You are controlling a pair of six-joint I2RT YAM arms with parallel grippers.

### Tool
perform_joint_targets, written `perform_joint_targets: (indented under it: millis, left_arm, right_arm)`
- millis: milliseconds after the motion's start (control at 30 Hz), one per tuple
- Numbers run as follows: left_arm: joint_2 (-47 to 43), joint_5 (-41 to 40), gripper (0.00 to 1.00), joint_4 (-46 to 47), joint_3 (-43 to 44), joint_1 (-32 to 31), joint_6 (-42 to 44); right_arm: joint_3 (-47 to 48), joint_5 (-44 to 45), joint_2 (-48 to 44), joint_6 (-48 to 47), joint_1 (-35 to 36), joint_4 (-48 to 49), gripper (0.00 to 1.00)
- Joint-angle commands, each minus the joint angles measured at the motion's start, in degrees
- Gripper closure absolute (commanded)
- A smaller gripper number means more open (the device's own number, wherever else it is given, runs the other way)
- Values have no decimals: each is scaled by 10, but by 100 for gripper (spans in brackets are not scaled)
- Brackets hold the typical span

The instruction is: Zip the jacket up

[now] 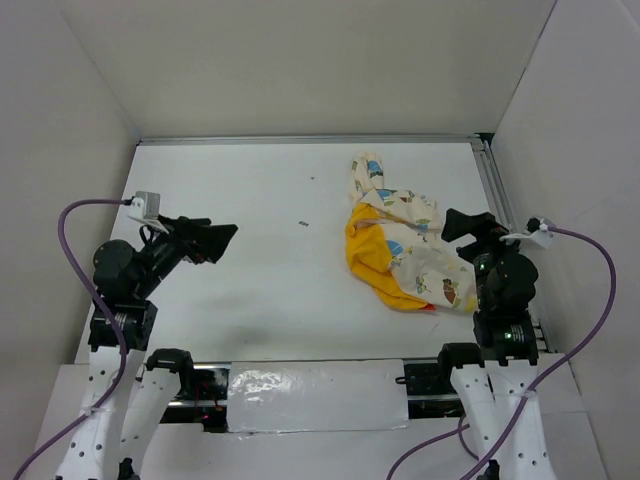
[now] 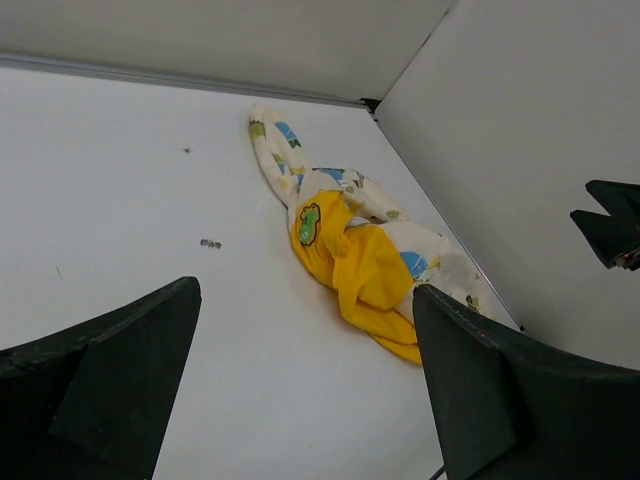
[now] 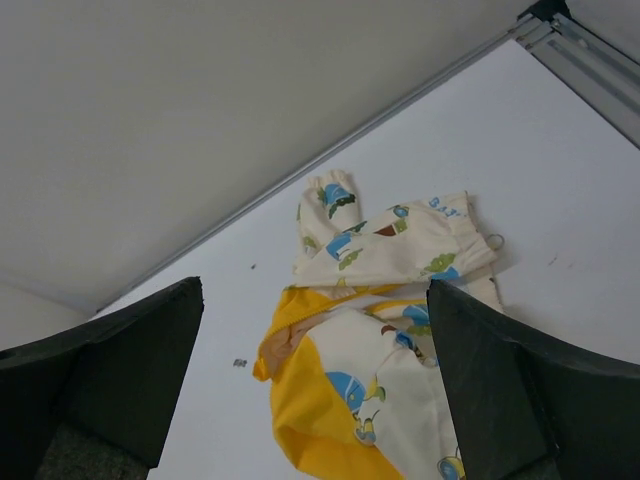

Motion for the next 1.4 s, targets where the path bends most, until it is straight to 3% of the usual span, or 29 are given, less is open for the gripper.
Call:
perform_joint_targets:
  millis: [0,33,167,500,700,833,867,933,967,1000,1067,1367]
  left_arm:
    - [-3,-12,1,-36,17,-1,-16]
    - [-3,-12,1,-61,31,-1,-20]
    - [14,-51,1,-89,52,-1,-22]
    - [3,-33,1,-62,-3,0,-45]
    - [65,-23,1,-95,19,-1,-46]
    - [94,-20,1,-98,20,0,-44]
    - [97,-23,1,-99,23,-2,-43]
    - [103,-24,1,-108,28,-1,-46]
    - [105,-23,1,-109,31,-1,-44]
    - [105,-20,1,-109,31,-1,-46]
    - [104,-19,1,-109,31,-1,-54]
    - [83,-56,1,-157,55,-1,-91]
  right_arm:
    - [63,39,28,24,3,-58,0]
    - [82,72,57,45,3,-110,0]
    - [149,92,123,57,3,-169,0]
    - [119,-28,227,20,4,-116,0]
    - [144,-36,415,1,68,-134,0]
    - [160,9,530,3,102,-141,1]
    - [170,13,554,-3,107,-144,9]
    - [203,16,600,-16,123,-148,45]
    - [219,15,609,-18,129,-149,79]
    - [249,11,615,-32,144,-145,100]
    - [293,-4,611,-50,167,-143,100]
    - [655,-53,591,-245,385,-196,100]
